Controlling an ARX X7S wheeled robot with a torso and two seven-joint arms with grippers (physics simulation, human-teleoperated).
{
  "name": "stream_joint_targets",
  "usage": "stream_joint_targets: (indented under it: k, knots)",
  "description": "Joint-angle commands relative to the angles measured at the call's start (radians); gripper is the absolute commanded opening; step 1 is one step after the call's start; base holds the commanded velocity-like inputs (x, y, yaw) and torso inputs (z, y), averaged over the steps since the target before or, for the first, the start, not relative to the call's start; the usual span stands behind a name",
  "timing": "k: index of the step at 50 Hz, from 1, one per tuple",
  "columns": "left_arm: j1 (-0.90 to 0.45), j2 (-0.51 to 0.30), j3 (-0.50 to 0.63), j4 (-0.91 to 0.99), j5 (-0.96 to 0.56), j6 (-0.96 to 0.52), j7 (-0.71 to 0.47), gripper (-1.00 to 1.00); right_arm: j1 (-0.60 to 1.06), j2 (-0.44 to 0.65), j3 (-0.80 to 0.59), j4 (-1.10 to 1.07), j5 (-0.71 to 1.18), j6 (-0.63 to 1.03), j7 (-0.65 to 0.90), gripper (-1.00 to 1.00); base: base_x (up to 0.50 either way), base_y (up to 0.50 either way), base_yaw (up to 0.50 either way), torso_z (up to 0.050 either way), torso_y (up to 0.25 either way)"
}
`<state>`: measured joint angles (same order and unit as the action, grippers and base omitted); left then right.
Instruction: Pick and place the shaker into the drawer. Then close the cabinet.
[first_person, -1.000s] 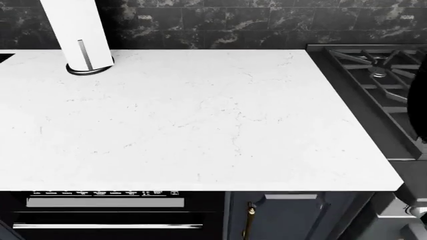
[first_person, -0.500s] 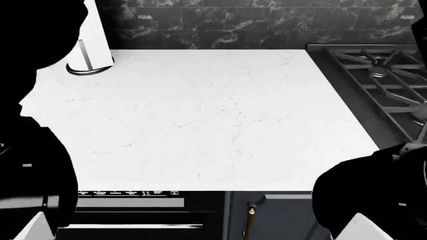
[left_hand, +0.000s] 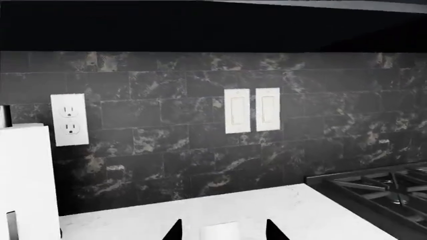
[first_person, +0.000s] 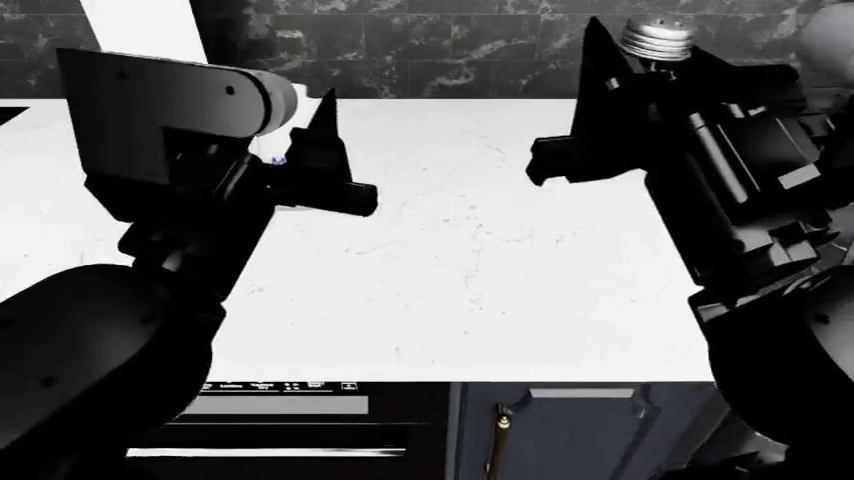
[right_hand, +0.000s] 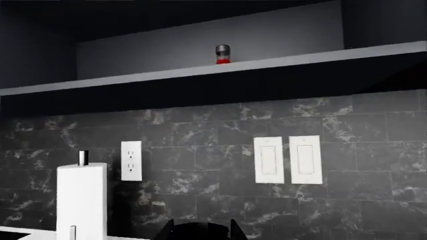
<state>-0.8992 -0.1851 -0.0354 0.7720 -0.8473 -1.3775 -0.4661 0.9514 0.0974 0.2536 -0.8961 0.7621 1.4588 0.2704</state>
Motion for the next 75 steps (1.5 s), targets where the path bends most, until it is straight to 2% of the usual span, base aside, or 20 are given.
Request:
stream_joint_targets:
  k: [1, 10, 21, 41, 75]
  knots:
    - [0.214, -0.035, 0.036, 0.018, 0.052, 0.136, 0.026, -1.00, -0.212, 0.033, -0.038, -0.002, 0.022, -0.121, 0.036, -1.00, 0.00, 0.00, 0.00, 0.000, 0.000]
    - [0.249, -0.041, 0.065, -0.009, 0.081, 0.187, 0.035, -1.00, -0.281, 0.037, -0.048, 0.003, 0.023, -0.159, 0.032, -1.00, 0.00, 0.00, 0.00, 0.000, 0.000]
    - [0.222, -0.028, 0.052, 0.022, 0.033, 0.131, -0.003, -1.00, -0.260, 0.020, 0.023, -0.019, 0.122, -0.094, 0.069, -1.00, -0.12, -0.50, 0.00, 0.000, 0.000]
    - [0.272, -0.034, 0.078, 0.034, 0.039, 0.181, -0.009, -1.00, -0.269, 0.028, 0.069, -0.037, 0.222, -0.086, 0.124, -1.00, -0.12, -0.50, 0.00, 0.000, 0.000]
    - [0.302, -0.053, 0.093, 0.030, 0.018, 0.222, -0.010, -1.00, -0.286, 0.063, 0.020, -0.019, 0.273, -0.136, 0.182, -1.00, -0.11, -0.50, 0.00, 0.000, 0.000]
